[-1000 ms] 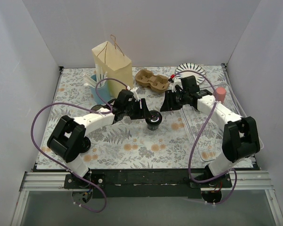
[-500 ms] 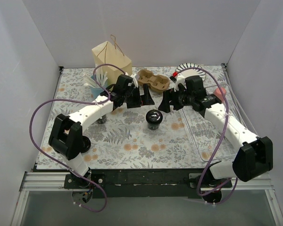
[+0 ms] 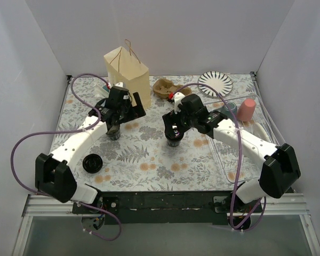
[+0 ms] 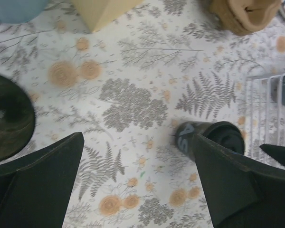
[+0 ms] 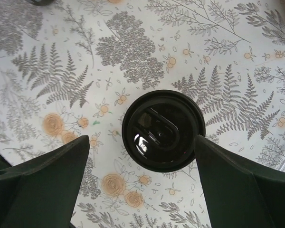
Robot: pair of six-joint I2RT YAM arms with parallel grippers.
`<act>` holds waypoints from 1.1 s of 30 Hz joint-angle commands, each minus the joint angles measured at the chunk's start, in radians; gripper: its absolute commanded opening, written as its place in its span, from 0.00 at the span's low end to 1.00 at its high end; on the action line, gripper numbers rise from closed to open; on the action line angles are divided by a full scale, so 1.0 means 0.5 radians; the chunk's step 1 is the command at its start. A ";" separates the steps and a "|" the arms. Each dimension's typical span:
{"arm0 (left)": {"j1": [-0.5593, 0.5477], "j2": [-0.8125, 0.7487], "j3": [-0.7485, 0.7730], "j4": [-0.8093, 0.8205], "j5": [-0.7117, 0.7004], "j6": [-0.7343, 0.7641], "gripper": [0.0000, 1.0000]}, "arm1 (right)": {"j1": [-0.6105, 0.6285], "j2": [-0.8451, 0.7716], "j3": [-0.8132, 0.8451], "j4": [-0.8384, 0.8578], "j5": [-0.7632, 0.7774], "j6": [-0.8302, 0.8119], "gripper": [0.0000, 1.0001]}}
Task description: Pack the takeout coffee
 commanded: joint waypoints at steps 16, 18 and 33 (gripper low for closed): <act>-0.006 -0.708 -0.575 -0.082 -0.520 0.033 0.98 | 0.128 0.292 0.152 -0.074 0.410 -0.056 0.93; -0.009 -0.705 -0.569 -0.089 -0.542 0.037 0.98 | 0.128 0.308 0.152 -0.080 0.401 -0.065 0.91; -0.009 -0.766 -0.556 -0.141 -0.618 0.055 0.98 | -0.093 0.335 0.177 -0.096 0.533 -0.047 0.83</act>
